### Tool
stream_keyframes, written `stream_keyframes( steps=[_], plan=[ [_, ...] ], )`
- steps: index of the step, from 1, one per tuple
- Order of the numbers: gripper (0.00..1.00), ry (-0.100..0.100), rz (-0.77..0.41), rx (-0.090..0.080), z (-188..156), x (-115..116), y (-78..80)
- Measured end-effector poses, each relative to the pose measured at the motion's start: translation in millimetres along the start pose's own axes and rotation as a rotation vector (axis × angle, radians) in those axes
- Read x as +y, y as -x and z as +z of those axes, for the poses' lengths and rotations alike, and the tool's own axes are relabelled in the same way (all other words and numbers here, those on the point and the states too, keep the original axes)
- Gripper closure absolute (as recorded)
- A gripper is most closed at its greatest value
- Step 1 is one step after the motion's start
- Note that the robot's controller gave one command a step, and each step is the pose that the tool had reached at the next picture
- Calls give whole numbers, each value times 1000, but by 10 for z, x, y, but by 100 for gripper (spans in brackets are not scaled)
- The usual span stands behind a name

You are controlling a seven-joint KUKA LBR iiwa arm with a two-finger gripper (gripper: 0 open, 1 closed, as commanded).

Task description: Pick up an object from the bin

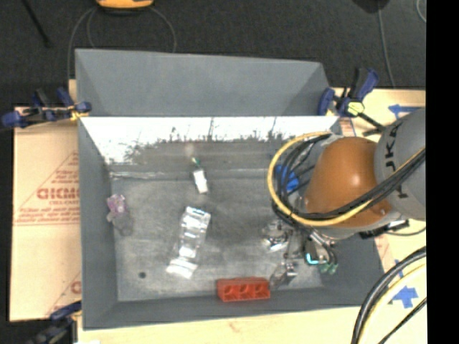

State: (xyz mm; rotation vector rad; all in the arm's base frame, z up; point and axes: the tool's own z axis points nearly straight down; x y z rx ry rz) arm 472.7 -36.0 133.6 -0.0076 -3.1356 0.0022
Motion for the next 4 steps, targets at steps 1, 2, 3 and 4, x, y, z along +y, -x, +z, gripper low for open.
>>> stream_keyframes(
  steps=[1, 2, 3, 4],
  plan=[
    [0, -4, -142, -19, 571, 412, 127],
    [0, -6, -223, -23, 572, 864, 150],
    [100, -4, -223, -18, 552, 869, 146],
    [100, -1, -210, -17, -425, 856, 206]
  ],
)
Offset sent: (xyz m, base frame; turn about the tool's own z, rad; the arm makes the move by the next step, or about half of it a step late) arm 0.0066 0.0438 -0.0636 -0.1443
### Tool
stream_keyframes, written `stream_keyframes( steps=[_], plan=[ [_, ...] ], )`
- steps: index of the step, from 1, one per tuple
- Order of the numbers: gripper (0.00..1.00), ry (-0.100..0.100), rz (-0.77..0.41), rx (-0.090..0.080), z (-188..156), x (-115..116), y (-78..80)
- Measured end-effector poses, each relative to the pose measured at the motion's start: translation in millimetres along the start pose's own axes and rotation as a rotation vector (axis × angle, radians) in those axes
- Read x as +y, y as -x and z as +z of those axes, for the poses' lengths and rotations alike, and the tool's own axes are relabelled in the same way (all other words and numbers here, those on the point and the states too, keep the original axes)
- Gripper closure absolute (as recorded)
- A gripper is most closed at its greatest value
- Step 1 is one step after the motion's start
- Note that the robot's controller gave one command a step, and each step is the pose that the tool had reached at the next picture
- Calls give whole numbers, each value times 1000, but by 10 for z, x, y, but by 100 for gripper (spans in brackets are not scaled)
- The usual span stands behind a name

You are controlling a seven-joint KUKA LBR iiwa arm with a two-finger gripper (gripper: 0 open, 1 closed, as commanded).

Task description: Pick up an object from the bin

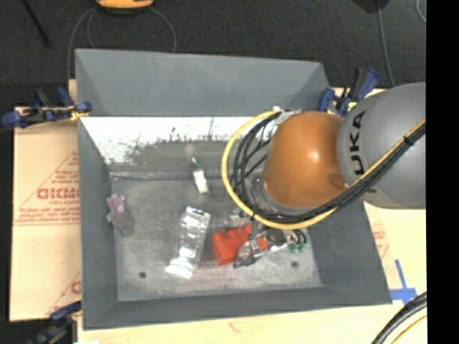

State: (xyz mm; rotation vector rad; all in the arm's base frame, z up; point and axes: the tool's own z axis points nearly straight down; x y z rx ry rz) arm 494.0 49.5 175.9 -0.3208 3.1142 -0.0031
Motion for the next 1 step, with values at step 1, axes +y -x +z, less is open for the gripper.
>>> stream_keyframes(
  steps=[1],
  plan=[
    [100, 0, 9, -1, -737, -26, 45]
  ],
)
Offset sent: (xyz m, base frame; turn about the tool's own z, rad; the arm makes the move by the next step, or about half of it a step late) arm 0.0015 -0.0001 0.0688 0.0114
